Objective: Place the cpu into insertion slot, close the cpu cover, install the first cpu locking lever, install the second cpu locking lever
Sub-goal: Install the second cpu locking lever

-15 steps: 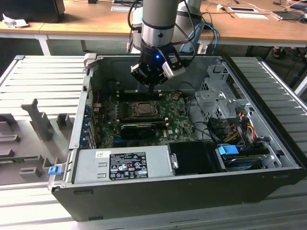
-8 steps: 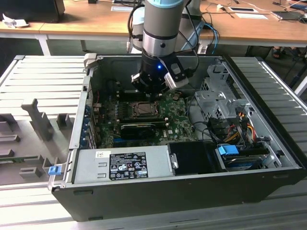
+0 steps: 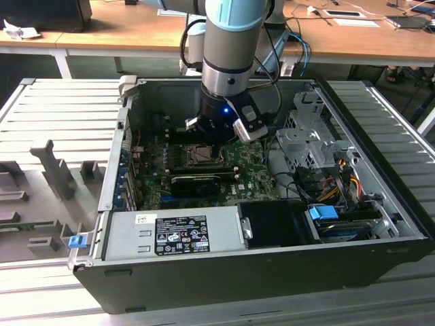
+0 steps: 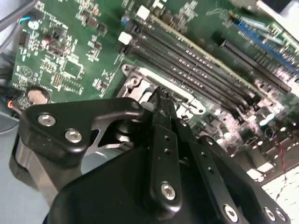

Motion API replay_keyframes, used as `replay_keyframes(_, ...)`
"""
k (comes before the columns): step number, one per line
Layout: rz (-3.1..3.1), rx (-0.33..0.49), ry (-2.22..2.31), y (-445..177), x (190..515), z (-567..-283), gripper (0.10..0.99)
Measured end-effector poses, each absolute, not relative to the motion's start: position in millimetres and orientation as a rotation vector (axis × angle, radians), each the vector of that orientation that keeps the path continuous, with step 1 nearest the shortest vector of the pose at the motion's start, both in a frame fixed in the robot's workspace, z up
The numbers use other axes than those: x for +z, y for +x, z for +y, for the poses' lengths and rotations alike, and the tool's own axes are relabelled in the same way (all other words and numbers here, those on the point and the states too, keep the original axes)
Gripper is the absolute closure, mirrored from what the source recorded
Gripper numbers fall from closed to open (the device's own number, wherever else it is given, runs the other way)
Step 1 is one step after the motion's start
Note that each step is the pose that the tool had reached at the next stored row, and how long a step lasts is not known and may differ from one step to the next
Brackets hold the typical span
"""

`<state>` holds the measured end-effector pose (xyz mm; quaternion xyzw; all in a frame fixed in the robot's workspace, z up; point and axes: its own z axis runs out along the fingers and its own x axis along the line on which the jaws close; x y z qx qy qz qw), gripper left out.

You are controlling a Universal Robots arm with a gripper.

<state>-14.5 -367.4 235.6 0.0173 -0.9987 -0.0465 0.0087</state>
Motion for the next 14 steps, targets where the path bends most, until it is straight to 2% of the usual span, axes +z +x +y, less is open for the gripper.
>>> replay_keyframes(14,-3.125,-0.157,0.091,-51.6,223.1,-373.9,0.98)
